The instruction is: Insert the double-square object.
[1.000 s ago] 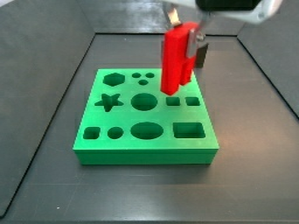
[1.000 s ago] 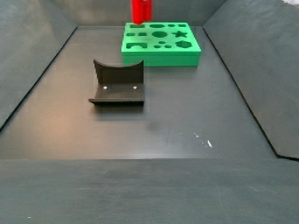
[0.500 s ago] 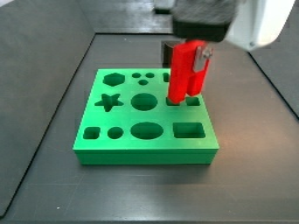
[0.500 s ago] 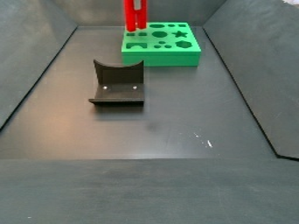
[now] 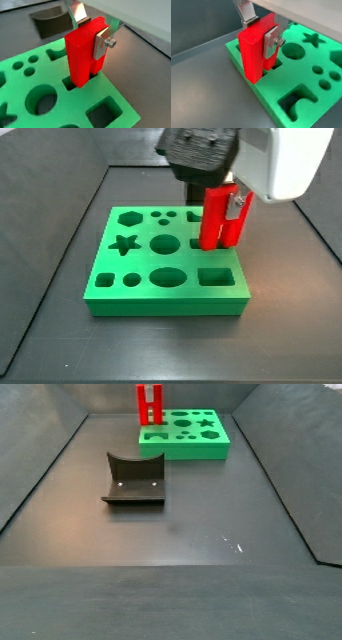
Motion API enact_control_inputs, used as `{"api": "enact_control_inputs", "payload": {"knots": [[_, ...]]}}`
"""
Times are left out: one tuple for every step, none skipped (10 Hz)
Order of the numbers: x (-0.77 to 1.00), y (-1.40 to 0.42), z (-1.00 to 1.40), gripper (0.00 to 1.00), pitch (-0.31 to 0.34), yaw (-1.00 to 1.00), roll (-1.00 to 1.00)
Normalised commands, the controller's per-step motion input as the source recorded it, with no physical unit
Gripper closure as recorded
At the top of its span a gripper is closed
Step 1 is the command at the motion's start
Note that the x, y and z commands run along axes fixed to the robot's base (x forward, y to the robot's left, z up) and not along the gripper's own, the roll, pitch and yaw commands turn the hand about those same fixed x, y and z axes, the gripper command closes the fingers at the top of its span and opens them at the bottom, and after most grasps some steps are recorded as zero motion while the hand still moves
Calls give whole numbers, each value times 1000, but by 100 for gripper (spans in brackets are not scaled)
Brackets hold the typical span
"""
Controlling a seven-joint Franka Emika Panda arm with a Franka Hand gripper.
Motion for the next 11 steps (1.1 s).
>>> {"api": "enact_control_inputs", "payload": {"knots": [[23,0,-83,100,0,-966,26],[-83,-69,-71,100,0,-640,83],[-246,-3,-137,100,0,-400,56],[-63,69,-31,100,0,-114,6],[-117,20,-191,100,0,-134,0],[-186,14,-200,100,0,0,-19],[-100,0,-191,100,0,111,-56],[-183,0,-154,100,0,203,-71],[-120,0,-117,100,0,229,-67],[-54,0,-129,100,-7,240,-36],[-80,-23,-189,100,-34,209,-19]]}}
